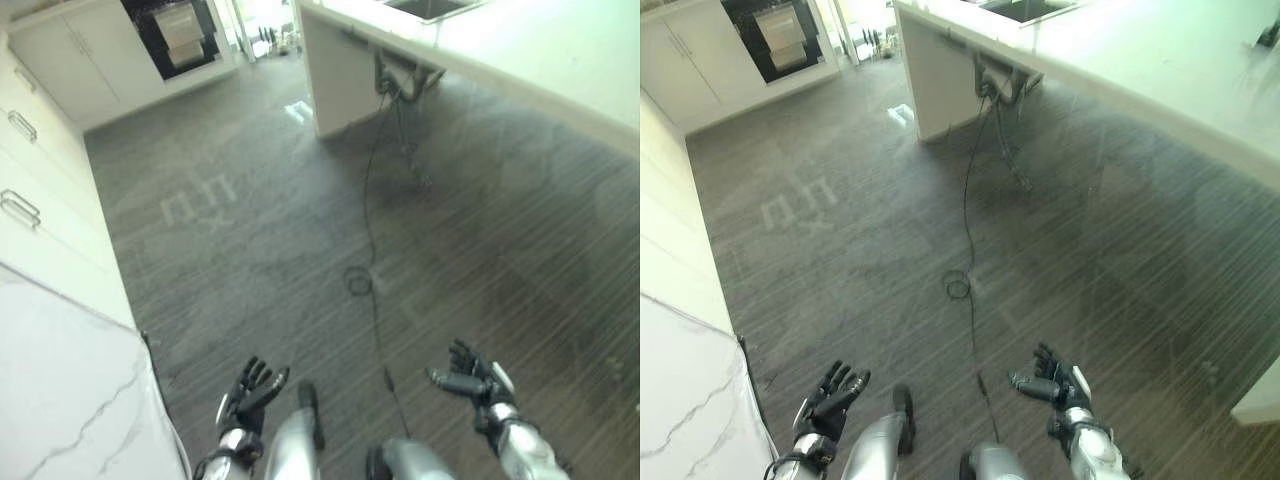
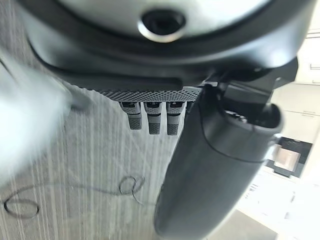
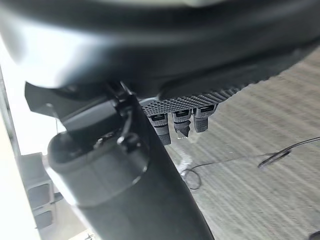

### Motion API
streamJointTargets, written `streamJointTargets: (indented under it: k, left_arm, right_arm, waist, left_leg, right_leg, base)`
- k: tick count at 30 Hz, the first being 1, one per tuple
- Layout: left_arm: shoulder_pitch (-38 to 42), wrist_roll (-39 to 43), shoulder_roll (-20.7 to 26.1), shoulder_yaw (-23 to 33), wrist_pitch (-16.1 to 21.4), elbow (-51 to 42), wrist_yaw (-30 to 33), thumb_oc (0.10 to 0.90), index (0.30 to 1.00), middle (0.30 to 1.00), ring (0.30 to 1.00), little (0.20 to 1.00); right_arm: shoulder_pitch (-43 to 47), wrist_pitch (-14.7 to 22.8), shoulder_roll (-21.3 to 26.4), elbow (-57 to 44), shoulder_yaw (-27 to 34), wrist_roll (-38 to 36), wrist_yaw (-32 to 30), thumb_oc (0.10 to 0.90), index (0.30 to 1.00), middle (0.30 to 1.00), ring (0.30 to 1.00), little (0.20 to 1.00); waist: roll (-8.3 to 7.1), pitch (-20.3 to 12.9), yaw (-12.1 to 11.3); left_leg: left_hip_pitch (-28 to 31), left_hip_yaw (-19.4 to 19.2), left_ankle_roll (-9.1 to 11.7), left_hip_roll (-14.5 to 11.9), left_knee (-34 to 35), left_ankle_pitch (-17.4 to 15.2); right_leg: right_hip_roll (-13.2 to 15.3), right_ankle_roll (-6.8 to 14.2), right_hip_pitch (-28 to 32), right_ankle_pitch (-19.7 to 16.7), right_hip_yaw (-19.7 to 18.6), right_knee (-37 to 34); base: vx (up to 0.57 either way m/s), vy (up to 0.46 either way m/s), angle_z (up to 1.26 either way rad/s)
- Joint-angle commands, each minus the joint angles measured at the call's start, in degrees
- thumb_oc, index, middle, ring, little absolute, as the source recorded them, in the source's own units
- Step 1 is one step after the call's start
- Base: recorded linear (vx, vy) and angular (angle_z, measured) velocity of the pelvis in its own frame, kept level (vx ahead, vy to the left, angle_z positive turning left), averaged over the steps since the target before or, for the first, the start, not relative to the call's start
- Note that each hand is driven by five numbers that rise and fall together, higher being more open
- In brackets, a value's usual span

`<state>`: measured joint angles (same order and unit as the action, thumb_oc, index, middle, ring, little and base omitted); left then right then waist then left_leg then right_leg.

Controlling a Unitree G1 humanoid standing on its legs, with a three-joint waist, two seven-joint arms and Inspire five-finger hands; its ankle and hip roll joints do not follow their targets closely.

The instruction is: Place the dishes in the dishwasher.

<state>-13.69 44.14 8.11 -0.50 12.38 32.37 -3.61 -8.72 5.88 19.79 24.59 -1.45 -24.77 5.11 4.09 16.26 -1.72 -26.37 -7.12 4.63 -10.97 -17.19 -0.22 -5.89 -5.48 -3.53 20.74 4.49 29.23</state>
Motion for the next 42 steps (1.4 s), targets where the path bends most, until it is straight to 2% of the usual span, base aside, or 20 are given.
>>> streamJointTargets:
  k: [1, 7, 10, 11, 12, 13, 14, 18, 20, 21, 22, 23, 25, 31, 33, 35, 37, 38, 40, 42]
  left_arm:
    - [2.46, -1.34, 6.66, 1.43, 5.67, -8.06, -1.58, 0.8, 0.9, 0.9, 0.9, 0.9]
    - [2.96, -2.5, 9.34, 0.92, 3.52, -14.84, -1.6, 0.8, 0.9, 0.9, 0.9, 0.9]
    - [4.49, -3.84, 10.72, -0.86, 2.45, -17.52, -1.09, 0.8, 0.9, 0.9, 0.9, 0.9]
    - [4.72, -4.02, 10.8, -1.07, 2.36, -17.69, -1.11, 0.8, 0.9, 0.9, 0.9, 0.9]
    - [5.3, -4.37, 11.06, -1.54, 1.81, -18.04, -1.12, 0.8, 0.9, 0.9, 0.9, 0.9]
    - [5.96, -2.0, 10.63, -2.33, 0.99, -18.53, -2.29, 0.8, 0.9, 0.9, 0.9, 0.9]
    - [6.51, -1.63, 9.98, -2.84, 0.44, -19.42, -1.02, 0.8, 0.9, 0.9, 0.9, 0.9]
    - [7.43, -2.16, 10.34, -2.96, -0.74, -20.59, -1.82, 0.8, 0.9, 0.9, 0.9, 0.9]
    - [6.4, -1.82, 11.12, -2.35, -1.23, -22.05, -3.1, 0.8, 0.9, 0.9, 0.9, 0.9]
    - [5.92, -1.58, 11.24, -2.33, -1.26, -22.34, -3.41, 0.8, 0.9, 0.9, 0.9, 0.9]
    - [5.35, -1.55, 11.32, -2.56, -0.9, -22.8, -3.68, 0.8, 0.9, 0.9, 0.9, 0.9]
    - [5.13, -1.93, 11.25, -3.0, -0.23, -23.08, -3.76, 0.8, 0.9, 0.9, 0.9, 0.9]
    - [5.42, -2.53, 11.25, -4.39, 2.04, -23.04, -3.2, 0.8, 0.9, 0.9, 0.9, 0.9]
    - [5.51, -2.14, 10.37, -3.57, 0.27, -25.95, -3.91, 0.8, 0.9, 0.9, 0.9, 0.9]
    - [5.07, -0.14, 9.94, -3.27, -0.96, -27.03, -4.04, 0.8, 0.9, 0.9, 0.9, 0.9]
    - [4.69, 0.47, 9.46, -3.17, -1.22, -27.64, -4.05, 0.8, 0.9, 0.9, 0.9, 0.9]
    - [4.25, 1.26, 9.3, -3.24, -0.53, -27.81, -4.25, 0.8, 0.9, 0.9, 0.9, 0.9]
    - [4.18, 1.42, 9.33, -3.27, -0.24, -28.01, -4.36, 0.8, 0.9, 0.9, 0.9, 0.9]
    - [3.69, 1.35, 8.64, -3.44, 1.09, -28.54, -4.44, 0.8, 0.9, 0.9, 0.9, 0.9]
    - [3.61, 1.51, 8.42, -2.67, 1.32, -29.13, -5.02, 0.8, 0.9, 0.9, 0.9, 0.9]
  right_arm:
    - [-1.78, 5.32, 0.0, -9.73, 0.24, -0.77, 1.87, 0.8, 0.9, 0.9, 0.9, 0.9]
    - [-3.17, 6.18, -1.57, -14.23, -0.87, -0.92, 1.51, 0.8, 0.9, 0.9, 0.9, 0.9]
    - [-2.36, 6.37, -3.03, -16.4, -1.31, -0.58, -0.22, 0.8, 0.9, 0.9, 0.9, 0.9]
    - [-2.2, 6.48, -3.21, -16.53, -1.39, -0.51, -0.49, 0.8, 0.9, 0.9, 0.9, 0.9]
    - [-2.06, 6.72, -3.82, -16.77, -1.57, -0.42, -0.92, 0.8, 0.9, 0.9, 0.9, 0.9]
    - [-1.93, 6.49, -4.41, -17.66, -2.12, 0.09, -1.43, 0.8, 0.9, 0.9, 0.9, 0.9]
    - [-0.4, 6.76, -4.4, -16.84, -3.94, 0.53, -2.02, 0.8, 0.9, 0.9, 0.9, 0.9]
    - [-0.56, 6.94, -3.19, -17.58, -4.35, 0.49, -2.92, 0.8, 0.9, 0.9, 0.9, 0.9]
    - [-2.75, 7.7, -2.46, -18.02, -2.72, -2.05, -1.91, 0.8, 0.9, 0.9, 0.9, 0.9]
    - [-3.38, 8.17, -2.42, -17.73, -2.34, -2.49, -1.51, 0.8, 0.9, 0.9, 0.9, 0.9]
    - [-4.29, 9.2, -2.23, -17.0, -1.44, -2.96, -0.41, 0.8, 0.9, 0.9, 0.9, 0.9]
    - [-4.23, 9.46, -2.15, -16.83, -1.17, -2.96, -0.08, 0.8, 0.9, 0.9, 0.9, 0.9]
    - [-2.35, 9.16, -1.92, -16.77, -2.07, -0.91, -2.15, 0.8, 0.9, 0.9, 0.9, 0.9]
    - [-0.69, 8.04, -0.56, -19.53, -1.57, -0.18, -4.24, 0.8, 0.9, 0.9, 0.9, 0.9]
    - [-0.72, 7.59, 0.17, -20.99, -0.88, 0.6, -3.77, 0.8, 0.9, 0.9, 0.9, 0.9]
    - [-0.79, 7.75, 0.84, -21.68, -0.76, 1.51, -3.38, 0.8, 0.9, 0.9, 0.9, 0.9]
    - [-1.12, 6.95, 2.12, -23.16, -0.34, 1.1, -1.96, 0.8, 0.9, 0.9, 0.9, 0.9]
    - [-1.22, 6.8, 2.38, -23.43, -0.22, 1.01, -1.3, 0.8, 0.9, 0.9, 0.9, 0.9]
    - [-1.43, 6.93, 2.96, -23.58, -0.14, 1.21, 0.43, 0.8, 0.9, 0.9, 0.9, 0.9]
    - [-1.78, 7.14, 3.26, -23.76, 0.32, 1.24, 1.62, 0.8, 0.9, 0.9, 0.9, 0.9]
  waist:
    - [-3.3, -6.89, 1.22]
    - [-4.45, -10.43, -0.31]
    - [-5.42, -11.58, 0.82]
    - [-5.0, -11.92, 0.91]
    - [-5.07, -11.9, 1.12]
    - [-3.45, -11.91, 1.24]
    - [-2.32, -10.84, 2.02]
    - [-3.33, -9.12, 3.97]
    - [-4.48, -8.27, 5.73]
    - [-4.71, -7.75, 6.35]
    - [-5.98, -6.97, 7.93]
    - [-6.1, -6.42, 8.64]
    - [-6.59, -6.79, 8.6]
    - [-6.91, -10.85, 8.61]
    - [-6.4, -11.82, 9.16]
    - [-5.76, -12.46, 9.51]
    - [-5.37, -12.86, 9.6]
    - [-6.12, -12.78, 9.33]
    - [-7.34, -11.9, 8.19]
    - [-8.7, -10.24, 6.39]
  left_leg:
    - [4.68, -4.1, -0.34, 0.85, 0.0, 0.91]
    - [7.48, -3.83, -3.97, 4.69, 0.0, -2.02]
    - [9.65, -2.75, -6.72, 8.35, 0.0, -4.24]
    - [9.71, -2.48, -6.98, 8.3, 0.0, -4.41]
    - [11.15, -2.27, -7.93, 9.55, 0.0, -5.39]
    - [12.79, -0.86, -8.86, 9.96, 0.0, -6.66]
    - [15.36, -0.08, -9.17, 10.15, 0.0, -7.82]
    - [18.95, 2.81, -8.69, 12.74, 0.0, -8.47]
    - [21.8, 3.43, -8.64, 14.22, 0.0, -10.99]
    - [23.06, 3.81, -8.6, 14.56, 0.0, -11.95]
    - [25.56, 4.25, -8.44, 16.0, 0.0, -13.71]
    - [27.37, 4.75, -8.34, 16.2, 0.0, -15.06]
    - [29.76, 6.69, -8.61, 17.45, 0.0, -17.38]
    - [34.81, 6.22, -8.38, 17.3, 0.0, -20.62]
    - [36.44, 4.43, -6.87, 15.28, 0.0, -18.78]
    - [38.43, 3.05, -4.74, 13.17, 0.0, -13.27]
    - [41.65, -0.05, -0.93, 10.08, -0.01, 0.82]
    - [39.85, -0.43, -0.22, 10.12, -3.04, 3.67]
    - [32.18, -0.5, 0.82, 11.07, -15.27, 6.37]
    - [21.76, -2.38, -0.55, 8.29, -18.02, 4.37]
  right_leg:
    - [2.97, 6.33, 10.32, -3.1, -0.56, -12.04]
    - [7.47, 9.17, 13.91, -3.82, 0.81, -12.04]
    - [9.03, 12.42, 16.4, -15.24, 1.07, -12.04]
    - [8.64, 12.77, 16.49, -17.87, 1.27, -12.03]
    - [9.74, 13.91, 14.36, -21.83, 1.84, -2.95]
    - [9.0, 14.23, 8.34, -27.09, 1.46, 12.26]
    - [9.59, 12.59, -1.23, -26.39, 3.38, 20.88]
    - [7.81, 11.23, -4.94, -21.8, 8.24, 2.8]
    - [10.26, 11.65, -7.52, -25.53, 10.36, -9.83]
    - [10.77, 12.0, -8.22, -26.56, 10.28, -12.04]
    - [13.97, 13.2, -14.47, -27.51, 7.91, -12.04]
    - [15.43, 13.77, -18.0, -27.74, 6.65, -12.04]
    - [15.47, 13.66, -19.78, -24.47, 5.0, -12.04]
    - [13.82, 12.28, -15.2, -24.56, 4.48, -12.04]
    - [13.38, 11.17, -14.4, -23.41, 4.83, -12.04]
    - [12.61, 9.97, -13.54, -22.01, 5.69, -12.04]
    - [11.13, 7.86, -11.06, -19.2, 5.37, -12.04]
    - [11.4, 7.36, -10.41, -18.71, 4.83, -12.04]
    - [11.64, 5.87, -7.81, -17.16, 3.83, -12.04]
    - [12.19, 5.82, -4.47, -15.65, 3.07, -12.04]
  base:
    - [0.4, 0.156, -0.36]
    - [0.42, 0.188, -0.17]
    - [0.34, 0.214, -0.06]
    - [0.28, 0.233, 0.07]
    - [0.35, 0.344, 0.28]
    - [0.43, 0.444, 0.63]
    - [0.39, 0.348, 0.69]
    - [0.28, -0.017, 0.15]
    - [0.34, -0.135, 0.52]
    - [0.44, -0.212, 0.48]
    - [0.47, -0.248, 0.44]
    - [0.67, -0.368, 0.76]
    - [0.55, -0.302, 0.53]
    - [0.36, -0.17, 0.17]
    - [0.27, -0.127, 0.07]
    - [0.24, -0.133, 0.01]
    - [0.24, -0.168, -0.02]
    - [0.23, -0.198, -0.08]
    - [0.17, -0.156, -0.13]
    - [0.18, -0.069, -0.32]
